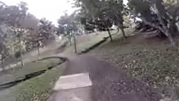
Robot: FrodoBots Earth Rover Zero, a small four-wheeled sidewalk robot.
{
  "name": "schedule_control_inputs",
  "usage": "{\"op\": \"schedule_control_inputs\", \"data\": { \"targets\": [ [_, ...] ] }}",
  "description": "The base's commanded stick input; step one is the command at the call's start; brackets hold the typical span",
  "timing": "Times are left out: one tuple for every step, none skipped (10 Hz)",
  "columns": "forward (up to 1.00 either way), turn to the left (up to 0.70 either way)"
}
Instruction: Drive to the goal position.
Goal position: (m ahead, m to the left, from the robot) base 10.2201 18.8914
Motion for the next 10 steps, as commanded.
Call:
{"op": "schedule_control_inputs", "data": {
  "targets": [
    [0.70, 0.01],
    [0.70, 0.01],
    [0.70, 0.01],
    [0.70, 0.01],
    [0.70, 0.01],
    [0.70, 0.01],
    [0.70, 0.01],
    [0.70, 0.01],
    [0.70, 0.01],
    [0.70, 0.01]
  ]
}}
